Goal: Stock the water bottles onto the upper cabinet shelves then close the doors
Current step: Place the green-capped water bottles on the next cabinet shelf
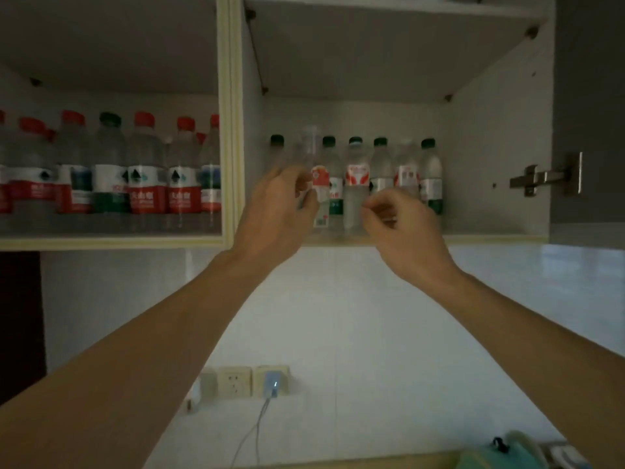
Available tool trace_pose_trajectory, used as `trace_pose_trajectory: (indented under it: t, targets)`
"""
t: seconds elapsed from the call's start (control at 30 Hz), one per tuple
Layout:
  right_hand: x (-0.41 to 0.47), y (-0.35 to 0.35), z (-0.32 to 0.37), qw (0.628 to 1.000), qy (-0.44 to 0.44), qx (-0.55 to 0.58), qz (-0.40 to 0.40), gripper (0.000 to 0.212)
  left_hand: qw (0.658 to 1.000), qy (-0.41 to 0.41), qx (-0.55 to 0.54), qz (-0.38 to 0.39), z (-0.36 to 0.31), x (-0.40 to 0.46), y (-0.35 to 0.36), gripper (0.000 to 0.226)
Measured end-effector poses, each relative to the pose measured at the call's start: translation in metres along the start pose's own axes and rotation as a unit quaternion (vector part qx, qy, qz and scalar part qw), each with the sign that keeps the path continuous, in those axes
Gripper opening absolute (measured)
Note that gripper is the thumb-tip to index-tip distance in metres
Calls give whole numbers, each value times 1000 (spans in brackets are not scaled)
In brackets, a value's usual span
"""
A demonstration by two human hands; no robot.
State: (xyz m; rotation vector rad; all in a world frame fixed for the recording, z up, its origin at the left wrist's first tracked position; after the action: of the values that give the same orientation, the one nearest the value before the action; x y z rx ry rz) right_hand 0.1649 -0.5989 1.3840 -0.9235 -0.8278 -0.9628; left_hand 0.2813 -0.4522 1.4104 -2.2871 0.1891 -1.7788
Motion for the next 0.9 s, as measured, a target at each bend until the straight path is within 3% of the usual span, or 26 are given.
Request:
trace_pose_trajectory:
  t: [0.17,0.3,0.43,0.5,0.63,0.9]
  targets:
    - [-115,40,12,995,65,17,68,12,998,-30,-49,35,17,-95,-31,19]
    - [-198,67,-7,977,158,22,140,16,984,-113,-45,130,46,-171,-28,24]
    - [-278,96,-41,940,266,22,211,17,948,-212,-27,237,86,-255,-16,27]
    - [-320,112,-60,916,305,6,261,23,917,-254,-14,307,106,-304,-4,30]
    - [-403,134,-100,844,397,-23,358,32,823,-355,-11,443,135,-414,26,37]
    - [-523,156,-159,719,521,-13,461,57,657,-507,46,556,149,-559,88,57]
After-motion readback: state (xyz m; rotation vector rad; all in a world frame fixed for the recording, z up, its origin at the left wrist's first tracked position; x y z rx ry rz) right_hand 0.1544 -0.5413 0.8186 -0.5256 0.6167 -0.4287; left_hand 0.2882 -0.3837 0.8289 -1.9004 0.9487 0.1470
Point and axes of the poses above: each hand's wrist, its own x-axis towards the middle knuckle, its own y-axis out of the palm, z = x × y, the point moved 5 cm from there along x, towards the middle knuckle, and after that the axes turned 1 degree about -y, right-handed, at the moved point
